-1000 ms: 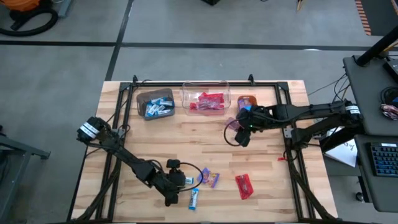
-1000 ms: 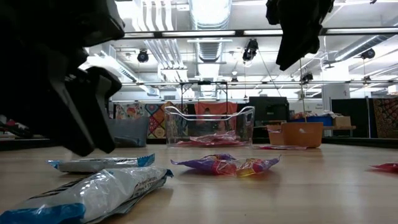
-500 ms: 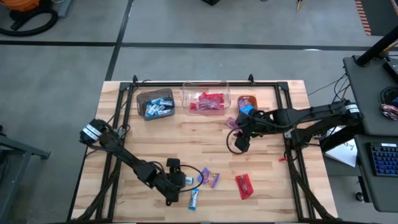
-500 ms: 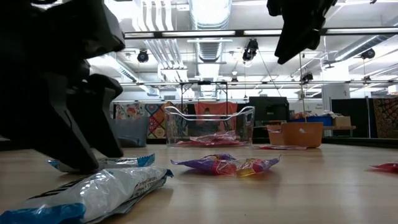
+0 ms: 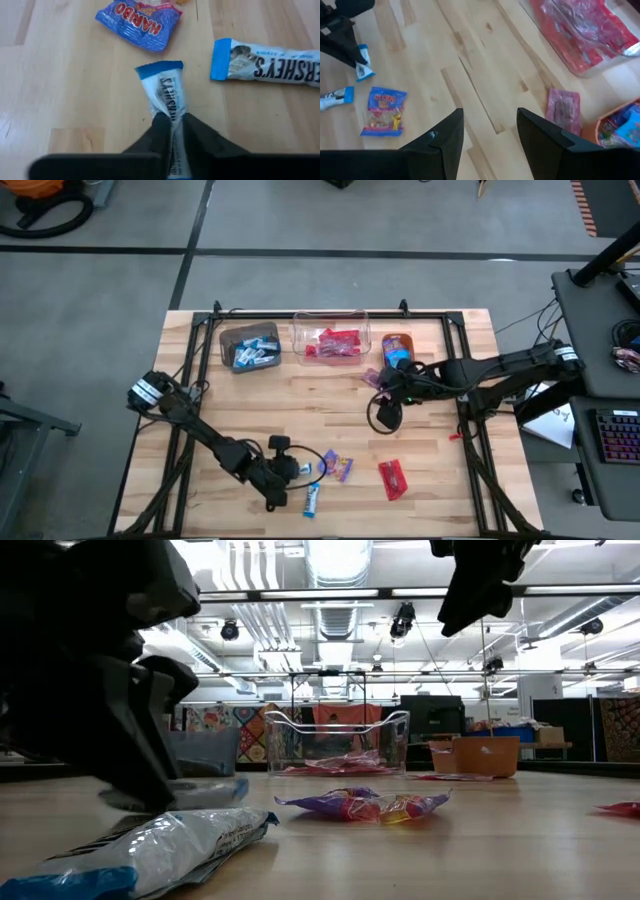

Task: Sort candy
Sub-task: Put the white chocolate into the black bin

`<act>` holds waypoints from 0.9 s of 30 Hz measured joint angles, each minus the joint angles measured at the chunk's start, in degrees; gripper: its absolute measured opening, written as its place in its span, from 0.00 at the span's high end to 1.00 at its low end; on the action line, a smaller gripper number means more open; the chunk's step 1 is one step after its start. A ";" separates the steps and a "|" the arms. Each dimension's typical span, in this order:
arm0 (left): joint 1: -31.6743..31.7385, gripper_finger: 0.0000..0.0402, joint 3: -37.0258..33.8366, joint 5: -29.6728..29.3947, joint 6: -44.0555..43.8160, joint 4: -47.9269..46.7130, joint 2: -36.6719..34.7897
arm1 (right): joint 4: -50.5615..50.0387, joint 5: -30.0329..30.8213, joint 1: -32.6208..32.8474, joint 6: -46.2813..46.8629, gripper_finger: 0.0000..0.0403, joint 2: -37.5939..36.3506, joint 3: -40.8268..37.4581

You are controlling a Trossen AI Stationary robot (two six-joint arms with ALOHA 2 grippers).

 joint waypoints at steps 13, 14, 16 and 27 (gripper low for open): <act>0.15 1.00 -0.10 -0.73 4.79 -6.97 -9.94 | 20.57 2.91 8.36 -0.39 0.57 0.37 -11.84; 0.28 1.00 -0.09 -1.83 5.14 -8.15 -11.48 | 23.19 2.91 9.17 -0.37 0.57 0.39 -13.13; 0.96 1.00 -0.09 -4.69 5.38 -11.73 -14.87 | 29.01 2.91 10.63 -0.37 0.57 0.44 -15.65; 15.08 1.00 -0.07 -12.32 7.67 -31.80 -35.08 | 48.78 9.24 15.70 -0.39 0.57 0.54 -24.31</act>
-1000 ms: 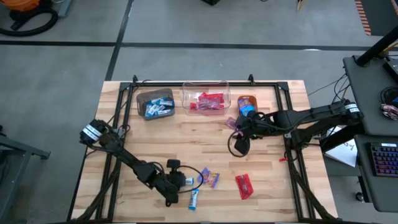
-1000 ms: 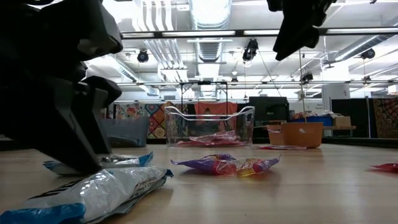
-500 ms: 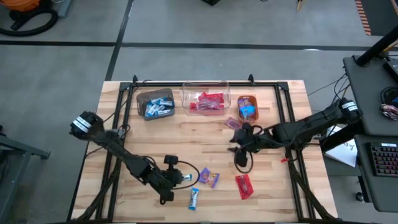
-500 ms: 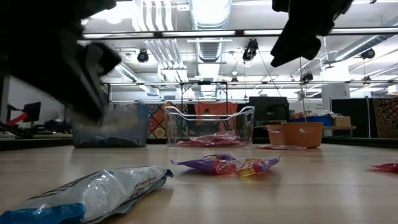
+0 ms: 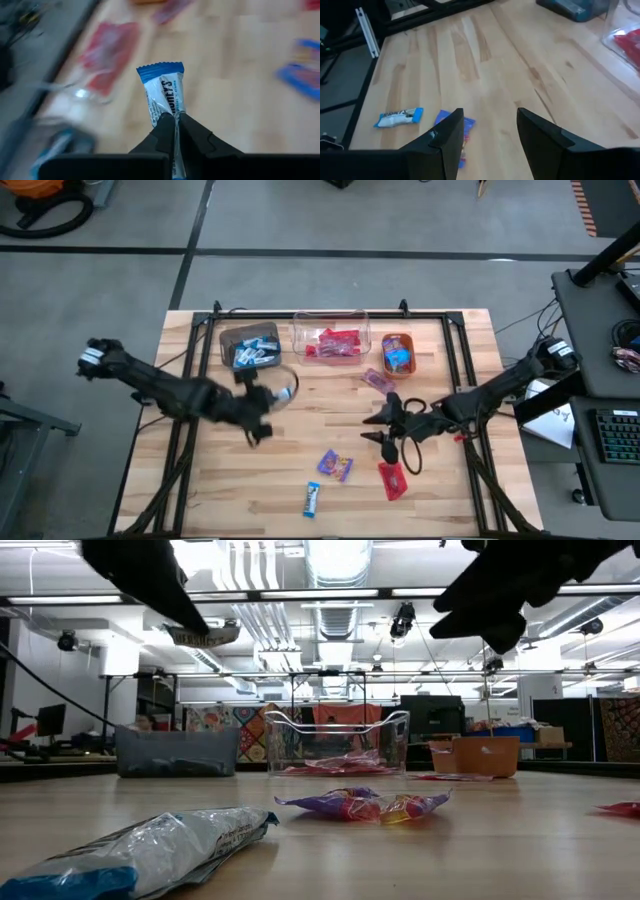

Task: Sort candy
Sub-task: Put the white chocolate into the black bin, then put the blue gummy into the orange bin

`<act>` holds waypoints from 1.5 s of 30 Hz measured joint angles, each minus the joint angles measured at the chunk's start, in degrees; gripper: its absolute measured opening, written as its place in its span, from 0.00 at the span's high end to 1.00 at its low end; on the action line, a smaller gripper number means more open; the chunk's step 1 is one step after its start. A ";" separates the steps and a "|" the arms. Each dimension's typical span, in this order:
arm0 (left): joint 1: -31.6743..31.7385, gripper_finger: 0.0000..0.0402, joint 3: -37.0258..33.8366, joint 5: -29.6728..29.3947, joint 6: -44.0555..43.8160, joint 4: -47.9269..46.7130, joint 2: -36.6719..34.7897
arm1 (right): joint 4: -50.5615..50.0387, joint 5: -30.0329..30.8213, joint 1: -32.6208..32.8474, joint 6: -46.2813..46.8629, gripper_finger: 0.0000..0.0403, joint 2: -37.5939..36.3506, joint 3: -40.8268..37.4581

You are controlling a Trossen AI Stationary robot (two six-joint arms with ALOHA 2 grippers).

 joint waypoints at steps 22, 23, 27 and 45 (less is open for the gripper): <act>52.49 0.88 -13.84 16.80 18.99 6.32 -4.13 | 3.09 1.05 0.62 1.90 0.57 4.82 -1.59; 52.86 0.86 -14.00 16.83 19.01 6.39 -4.13 | 2.83 1.01 0.64 2.09 0.57 4.84 -1.59; 52.96 0.78 -14.26 17.01 19.09 6.36 -4.13 | 2.68 1.00 0.62 3.43 0.57 4.84 -1.59; 32.39 0.69 -12.03 30.19 5.52 14.16 -7.89 | 2.78 0.88 0.62 6.18 0.57 5.34 -1.59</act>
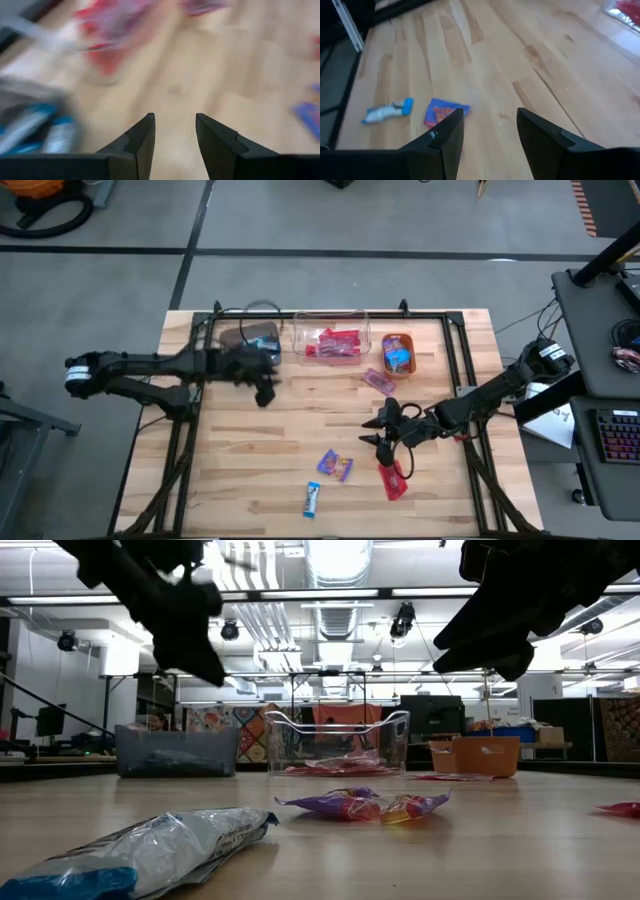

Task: Sort candy
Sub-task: Put the blue gummy into the orange bin

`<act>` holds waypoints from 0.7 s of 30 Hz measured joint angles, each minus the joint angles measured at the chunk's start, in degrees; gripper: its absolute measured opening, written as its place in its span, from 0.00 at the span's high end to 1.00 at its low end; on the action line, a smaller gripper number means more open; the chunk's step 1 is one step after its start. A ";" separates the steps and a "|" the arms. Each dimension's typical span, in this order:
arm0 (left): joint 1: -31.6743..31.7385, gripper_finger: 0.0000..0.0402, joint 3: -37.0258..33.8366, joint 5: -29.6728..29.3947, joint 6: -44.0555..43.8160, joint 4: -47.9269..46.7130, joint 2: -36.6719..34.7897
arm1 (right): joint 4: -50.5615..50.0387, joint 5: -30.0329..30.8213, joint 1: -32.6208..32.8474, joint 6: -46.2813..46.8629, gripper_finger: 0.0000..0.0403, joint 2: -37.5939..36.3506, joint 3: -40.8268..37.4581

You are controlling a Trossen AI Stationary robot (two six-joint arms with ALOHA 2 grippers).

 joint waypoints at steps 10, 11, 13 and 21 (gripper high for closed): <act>-27.11 0.69 -0.08 -12.38 -2.84 12.51 3.06 | 0.24 -3.19 0.80 -6.45 0.57 8.11 2.42; -28.90 0.69 -0.08 -13.16 -2.47 14.23 3.94 | -0.13 -3.44 1.10 -6.82 0.57 8.67 3.04; -31.62 0.69 -0.08 -13.87 -1.64 17.09 5.71 | -1.12 -3.46 1.79 -6.88 0.57 9.73 4.35; -35.02 0.69 0.14 -14.01 1.84 32.48 16.91 | -14.54 -3.84 6.43 -1.36 0.57 8.18 8.63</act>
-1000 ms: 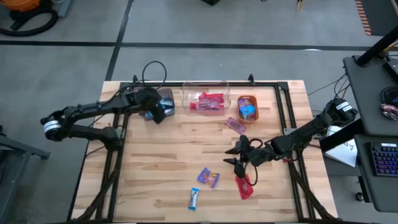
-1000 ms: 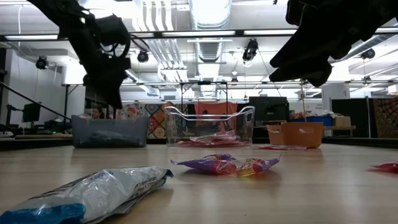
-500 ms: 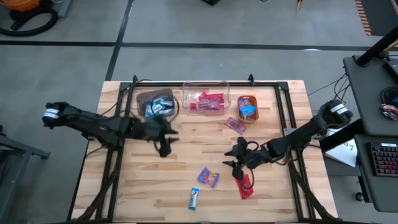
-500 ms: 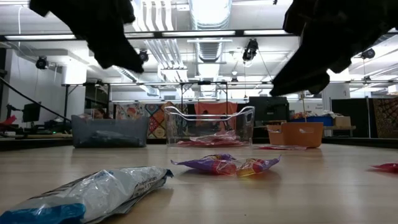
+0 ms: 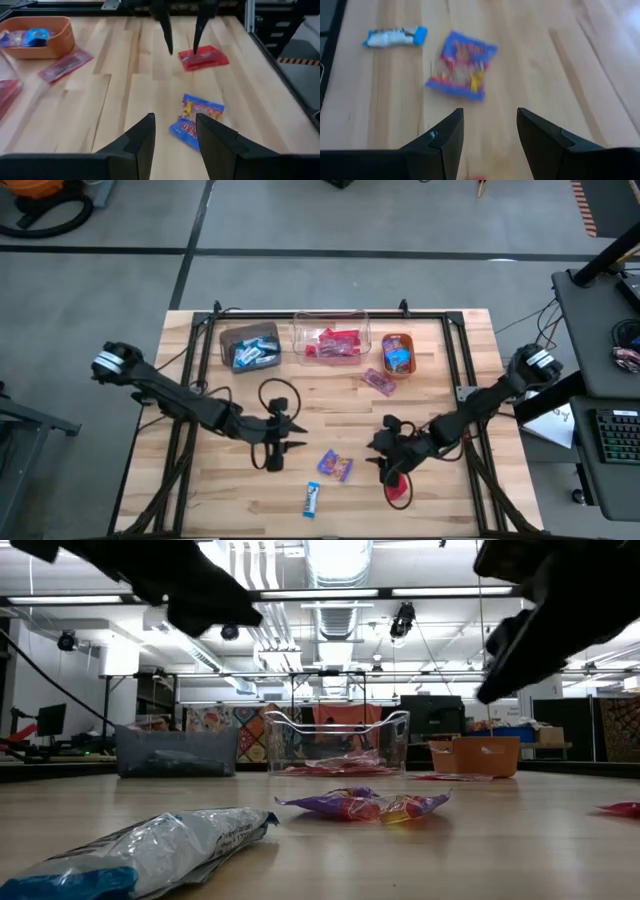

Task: Sort candy
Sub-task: Put the blue gummy into the orange bin

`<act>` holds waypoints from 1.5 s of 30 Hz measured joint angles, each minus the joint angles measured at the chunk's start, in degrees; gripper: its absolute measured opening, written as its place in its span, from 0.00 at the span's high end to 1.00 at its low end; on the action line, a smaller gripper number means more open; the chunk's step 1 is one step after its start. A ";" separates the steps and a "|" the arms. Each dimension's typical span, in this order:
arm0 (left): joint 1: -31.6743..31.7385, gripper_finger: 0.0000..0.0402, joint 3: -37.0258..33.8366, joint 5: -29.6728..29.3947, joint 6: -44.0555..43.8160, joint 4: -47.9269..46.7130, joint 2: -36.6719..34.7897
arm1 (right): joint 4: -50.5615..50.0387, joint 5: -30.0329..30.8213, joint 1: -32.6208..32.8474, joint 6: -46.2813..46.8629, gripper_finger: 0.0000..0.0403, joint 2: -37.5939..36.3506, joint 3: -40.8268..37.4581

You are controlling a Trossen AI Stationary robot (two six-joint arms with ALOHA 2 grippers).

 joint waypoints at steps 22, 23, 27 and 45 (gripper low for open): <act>-0.41 0.54 0.02 8.30 6.64 24.95 21.28 | -19.88 -6.63 8.46 18.16 0.57 -5.63 4.33; -0.41 0.52 0.02 8.32 6.66 26.32 22.40 | -19.86 -6.64 8.46 18.16 0.57 -5.52 4.33; -0.43 0.47 0.02 8.34 7.96 31.32 26.93 | -19.85 -6.55 8.46 18.15 0.57 -5.42 4.33; 0.00 0.50 3.86 7.51 5.16 34.16 39.13 | -19.79 -5.08 8.43 18.26 0.57 -5.42 4.33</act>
